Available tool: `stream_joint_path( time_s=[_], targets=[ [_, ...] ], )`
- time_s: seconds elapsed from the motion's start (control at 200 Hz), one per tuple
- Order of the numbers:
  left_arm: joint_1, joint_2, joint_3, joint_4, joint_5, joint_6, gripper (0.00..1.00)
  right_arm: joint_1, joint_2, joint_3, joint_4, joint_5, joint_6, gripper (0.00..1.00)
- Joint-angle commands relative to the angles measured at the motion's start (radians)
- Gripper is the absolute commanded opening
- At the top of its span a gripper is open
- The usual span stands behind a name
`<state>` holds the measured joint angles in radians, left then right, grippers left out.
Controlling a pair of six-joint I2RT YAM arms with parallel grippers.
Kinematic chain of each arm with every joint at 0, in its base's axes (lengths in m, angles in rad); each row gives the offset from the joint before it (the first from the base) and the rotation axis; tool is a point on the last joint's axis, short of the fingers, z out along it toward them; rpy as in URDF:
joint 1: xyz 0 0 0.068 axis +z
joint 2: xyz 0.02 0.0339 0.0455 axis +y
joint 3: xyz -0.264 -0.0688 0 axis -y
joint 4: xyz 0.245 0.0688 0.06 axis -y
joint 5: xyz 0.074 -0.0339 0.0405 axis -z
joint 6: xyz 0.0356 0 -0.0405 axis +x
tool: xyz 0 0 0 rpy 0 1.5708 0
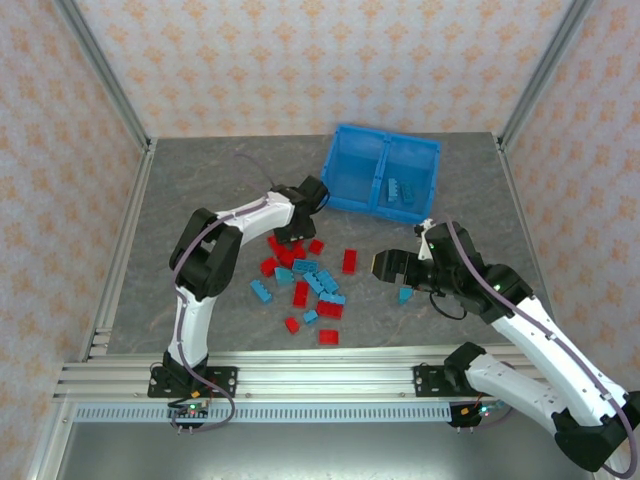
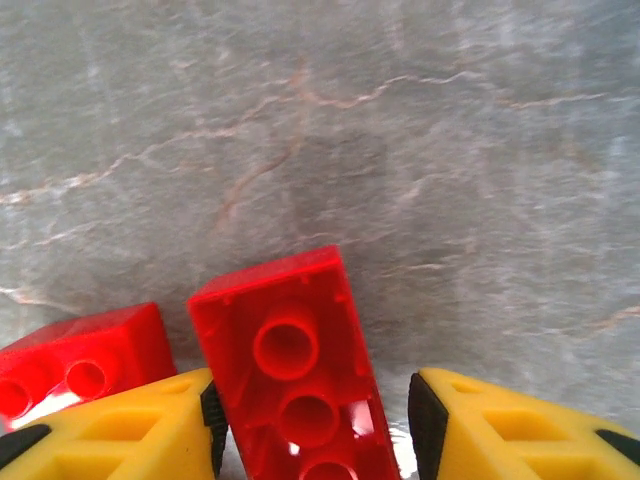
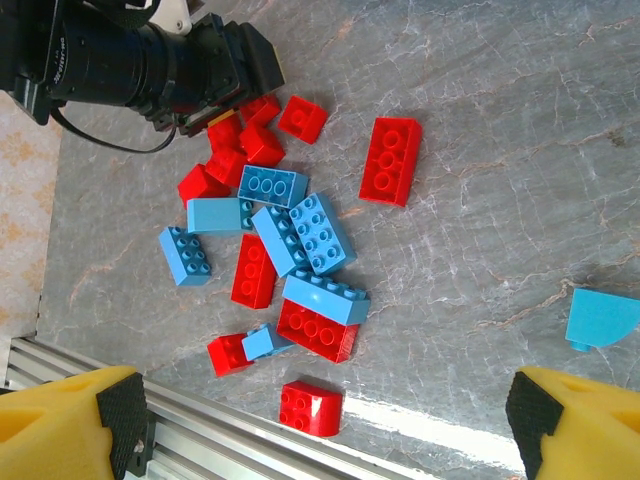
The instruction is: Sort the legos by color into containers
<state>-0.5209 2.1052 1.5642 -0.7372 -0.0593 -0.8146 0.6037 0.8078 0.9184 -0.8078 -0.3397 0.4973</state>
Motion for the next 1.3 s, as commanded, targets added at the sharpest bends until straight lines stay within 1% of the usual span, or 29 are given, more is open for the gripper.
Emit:
stream_joint_path(
  time_s=[0.0,0.125,0.195,0.25,0.355,0.47,0.576,0.701,0.731,0.756,0.826,0.916,1.021,1.076,1.116,1.181,1.296],
  targets=[
    [0.013,0.054,0.032,-0.016,0.0,0.02,0.53,0.004,-0.004,0.016,-0.003,0.023,0.002,0.94],
    [0.015,0.077,0.055,-0.023,0.006,0.047,0.47,0.004,-0.004,0.014,-0.001,0.024,0.004,0.94],
    [0.013,0.08,0.068,-0.024,0.015,0.068,0.38,0.005,-0.004,0.015,-0.001,0.023,0.003,0.94],
    [0.013,0.068,0.078,-0.027,0.015,0.084,0.33,0.004,-0.004,0.015,-0.002,0.024,0.004,0.94],
    [0.013,0.0,0.1,-0.037,-0.006,0.116,0.31,0.004,-0.005,0.017,0.001,0.029,0.008,0.94],
    [0.005,-0.066,0.171,-0.039,-0.013,0.152,0.31,0.004,-0.019,0.006,0.025,0.057,0.025,0.94],
    [-0.015,-0.051,0.315,-0.035,-0.026,0.215,0.31,0.005,-0.024,-0.001,0.053,0.089,0.041,0.94],
    [-0.033,0.07,0.568,-0.055,-0.055,0.274,0.31,0.004,-0.023,0.005,0.062,0.104,0.048,0.94],
    [-0.035,0.109,0.631,-0.061,-0.071,0.275,0.31,0.005,-0.024,0.007,0.06,0.107,0.047,0.94],
    [-0.037,0.139,0.683,-0.063,-0.086,0.311,0.31,0.004,-0.024,0.009,0.057,0.108,0.048,0.94],
    [-0.043,0.218,0.808,-0.055,-0.141,0.341,0.31,0.005,-0.027,0.013,0.045,0.116,0.048,0.94],
    [-0.041,0.306,0.924,-0.023,-0.196,0.368,0.31,0.004,-0.032,0.016,0.03,0.126,0.047,0.94],
    [-0.04,0.384,0.986,0.063,-0.186,0.397,0.31,0.005,-0.035,0.016,0.023,0.133,0.042,0.95],
    [-0.039,0.414,0.998,0.114,-0.141,0.419,0.32,0.004,-0.033,0.015,0.024,0.139,0.039,0.95],
    [-0.041,0.428,1.009,0.139,-0.102,0.436,0.34,0.004,-0.032,0.017,0.024,0.141,0.037,0.95],
    [-0.042,0.451,1.038,0.14,-0.076,0.444,0.39,0.005,-0.03,0.02,0.022,0.146,0.033,0.95],
    [-0.053,0.431,1.045,0.122,-0.083,0.458,0.5,0.004,-0.03,0.018,0.02,0.148,0.036,0.95]
  ],
)
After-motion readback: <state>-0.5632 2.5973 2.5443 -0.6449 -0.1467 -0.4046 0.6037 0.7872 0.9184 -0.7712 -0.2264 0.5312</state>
